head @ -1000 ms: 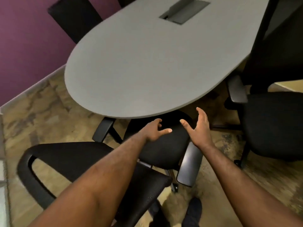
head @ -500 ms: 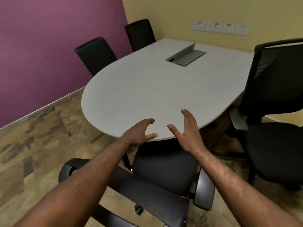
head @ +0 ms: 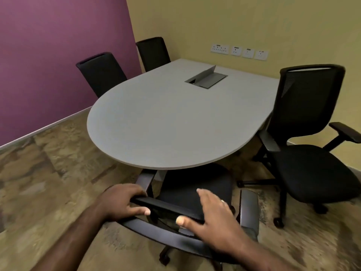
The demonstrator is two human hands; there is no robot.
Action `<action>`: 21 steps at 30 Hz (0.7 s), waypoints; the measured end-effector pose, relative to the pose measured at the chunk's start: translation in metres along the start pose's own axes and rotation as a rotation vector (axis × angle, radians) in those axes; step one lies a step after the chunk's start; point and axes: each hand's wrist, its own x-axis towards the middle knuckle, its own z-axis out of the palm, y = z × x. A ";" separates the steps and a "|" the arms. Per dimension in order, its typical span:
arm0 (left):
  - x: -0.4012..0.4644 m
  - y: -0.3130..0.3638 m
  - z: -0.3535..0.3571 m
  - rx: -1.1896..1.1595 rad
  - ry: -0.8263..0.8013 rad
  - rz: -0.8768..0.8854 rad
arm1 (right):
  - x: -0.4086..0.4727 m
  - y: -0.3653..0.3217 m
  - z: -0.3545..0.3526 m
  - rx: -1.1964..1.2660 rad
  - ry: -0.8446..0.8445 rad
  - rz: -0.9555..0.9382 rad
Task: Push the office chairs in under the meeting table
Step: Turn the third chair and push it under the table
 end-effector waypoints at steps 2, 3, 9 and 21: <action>-0.012 0.000 0.004 0.029 0.029 0.036 | -0.012 -0.005 0.013 -0.130 -0.103 0.058; -0.018 0.000 0.007 0.037 0.035 0.049 | -0.017 -0.005 0.019 -0.197 -0.135 0.067; -0.040 0.008 0.018 0.080 0.138 0.117 | -0.028 0.007 0.031 -0.413 -0.002 0.085; -0.039 0.081 0.043 0.149 0.402 0.031 | -0.031 0.063 -0.014 -0.563 0.208 -0.123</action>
